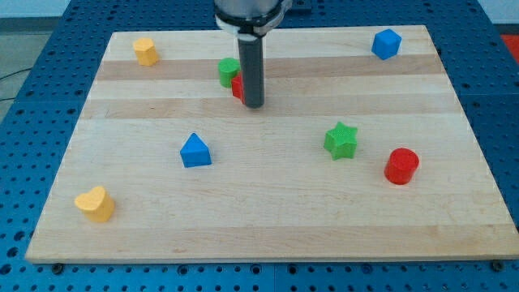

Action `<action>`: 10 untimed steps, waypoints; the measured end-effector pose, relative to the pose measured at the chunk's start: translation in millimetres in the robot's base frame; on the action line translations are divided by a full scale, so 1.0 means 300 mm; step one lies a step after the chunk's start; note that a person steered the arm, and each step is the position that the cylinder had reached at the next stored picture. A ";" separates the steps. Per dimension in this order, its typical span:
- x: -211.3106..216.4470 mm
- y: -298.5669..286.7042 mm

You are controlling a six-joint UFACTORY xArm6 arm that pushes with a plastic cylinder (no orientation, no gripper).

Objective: Place the yellow hexagon on top of the green circle

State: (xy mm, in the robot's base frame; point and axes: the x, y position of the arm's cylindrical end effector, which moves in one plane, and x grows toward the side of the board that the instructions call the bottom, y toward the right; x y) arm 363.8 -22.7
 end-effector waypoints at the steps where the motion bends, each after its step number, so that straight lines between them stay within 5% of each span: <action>1: 0.102 0.000; 2: 0.127 -0.049; 5: -0.215 -0.056; 7: 0.028 -0.311; 8: 0.012 -0.584; 10: -0.421 -0.773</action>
State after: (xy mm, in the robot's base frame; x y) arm 237.6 -254.6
